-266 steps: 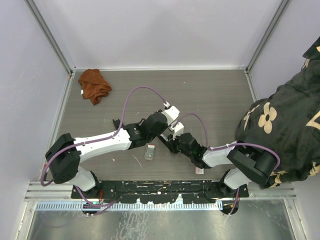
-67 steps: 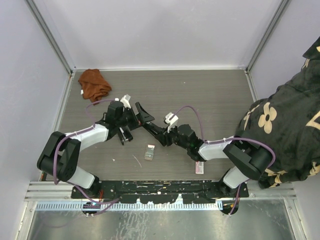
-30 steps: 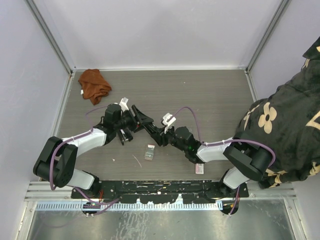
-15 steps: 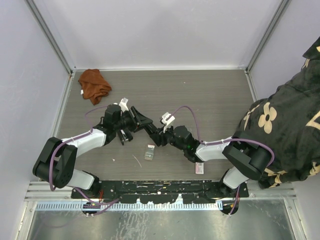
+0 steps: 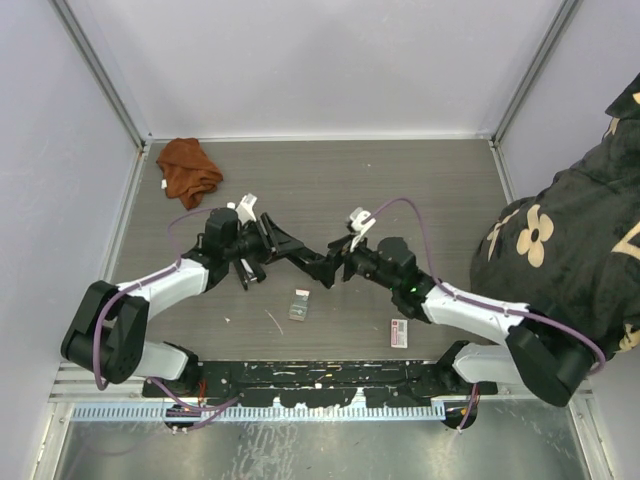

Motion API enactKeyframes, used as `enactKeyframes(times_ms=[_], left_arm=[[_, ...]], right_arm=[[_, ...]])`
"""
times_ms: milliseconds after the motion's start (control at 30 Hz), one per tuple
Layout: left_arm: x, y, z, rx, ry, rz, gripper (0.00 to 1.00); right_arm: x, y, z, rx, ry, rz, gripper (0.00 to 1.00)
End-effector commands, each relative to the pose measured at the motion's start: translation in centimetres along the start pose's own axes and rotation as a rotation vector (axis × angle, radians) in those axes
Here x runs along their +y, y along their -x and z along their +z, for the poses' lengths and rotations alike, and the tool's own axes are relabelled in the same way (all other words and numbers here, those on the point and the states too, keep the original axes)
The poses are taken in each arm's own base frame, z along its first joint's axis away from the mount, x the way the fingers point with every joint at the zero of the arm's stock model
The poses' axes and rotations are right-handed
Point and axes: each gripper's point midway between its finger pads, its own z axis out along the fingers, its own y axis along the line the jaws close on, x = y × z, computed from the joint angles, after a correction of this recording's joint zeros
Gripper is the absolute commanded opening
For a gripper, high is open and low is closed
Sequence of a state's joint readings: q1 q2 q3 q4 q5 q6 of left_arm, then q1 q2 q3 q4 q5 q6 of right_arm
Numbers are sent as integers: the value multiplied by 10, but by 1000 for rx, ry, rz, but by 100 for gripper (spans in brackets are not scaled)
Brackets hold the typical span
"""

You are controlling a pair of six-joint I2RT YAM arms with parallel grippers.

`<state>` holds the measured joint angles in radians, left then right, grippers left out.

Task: Load the staples into the stapler
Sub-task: Close the stapler at the center of the board.

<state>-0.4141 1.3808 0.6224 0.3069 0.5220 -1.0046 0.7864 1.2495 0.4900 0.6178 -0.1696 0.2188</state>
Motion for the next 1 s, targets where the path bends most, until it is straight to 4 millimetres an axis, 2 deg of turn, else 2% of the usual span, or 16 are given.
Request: enactKeyframes(times_ms=[0, 167, 333, 500, 567, 667, 800, 833, 900, 967], left_arm=[[-58, 13, -17, -11, -225, 158, 0], [-66, 7, -25, 36, -305, 219, 0], [-84, -5, -36, 127, -416, 287, 0], [-102, -14, -49, 194, -505, 347, 0], [-107, -16, -53, 203, -525, 362, 0], [-112, -16, -56, 199, -548, 376, 0], [-117, -16, -59, 191, -571, 380, 0], [-118, -15, -59, 191, -573, 379, 0], [-119, -16, -60, 197, -583, 378, 0], [-120, -16, -60, 199, -588, 378, 0]], right_arm=[[3, 22, -20, 22, 113, 78, 93], [-2, 21, -33, 105, 217, 119, 93], [18, 11, -34, 201, 380, 176, 93], [27, 0, -33, 275, 480, 211, 94], [31, -1, -33, 290, 509, 225, 99], [37, -2, -35, 310, 552, 241, 99], [52, -4, -42, 352, 650, 283, 96], [54, -5, -43, 358, 665, 294, 94], [59, -4, -44, 367, 691, 314, 77], [60, -4, -42, 374, 697, 336, 41]])
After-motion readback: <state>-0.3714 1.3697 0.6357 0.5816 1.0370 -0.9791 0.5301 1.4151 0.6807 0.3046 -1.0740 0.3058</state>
